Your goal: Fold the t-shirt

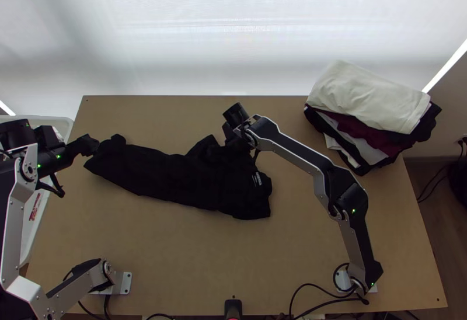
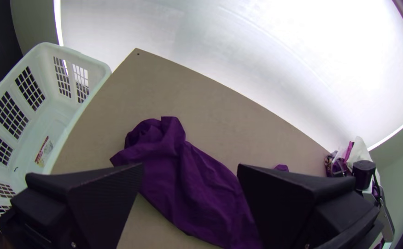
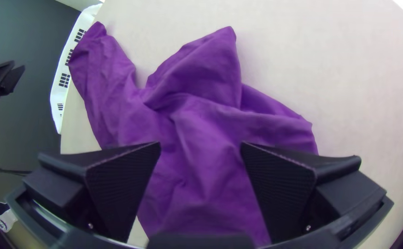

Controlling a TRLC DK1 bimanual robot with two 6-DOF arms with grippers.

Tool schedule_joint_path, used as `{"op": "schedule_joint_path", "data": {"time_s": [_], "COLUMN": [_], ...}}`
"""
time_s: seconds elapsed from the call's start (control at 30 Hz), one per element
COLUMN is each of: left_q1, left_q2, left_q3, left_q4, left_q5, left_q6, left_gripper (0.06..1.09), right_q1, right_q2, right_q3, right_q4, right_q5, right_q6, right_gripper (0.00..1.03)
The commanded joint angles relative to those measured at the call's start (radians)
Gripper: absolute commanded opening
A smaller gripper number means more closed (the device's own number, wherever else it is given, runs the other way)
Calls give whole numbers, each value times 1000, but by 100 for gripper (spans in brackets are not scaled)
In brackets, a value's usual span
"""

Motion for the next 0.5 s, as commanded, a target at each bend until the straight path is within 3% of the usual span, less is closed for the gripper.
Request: {"op": "schedule_joint_path", "data": {"time_s": [0.0, 0.07, 0.1, 0.47], "left_q1": [4, -1, -2, -37], "left_q2": [-6, -2, 1, 230], "left_q3": [-19, -19, -19, 15], "left_q4": [12, 14, 14, 1], "left_q5": [-3, -4, -3, 8], "left_q6": [-1, 0, 0, 104], "left_gripper": [104, 104, 104, 104], "right_q1": [7, 4, 1, -40], "right_q2": [-44, -54, -61, -280], "right_q3": [-42, -49, -55, -175], "right_q4": [-21, -22, -22, -24], "right_q5": [-5, -5, -5, -5], "right_q6": [7, 0, 4, 26], "right_gripper": [40, 6, 3, 3]}}
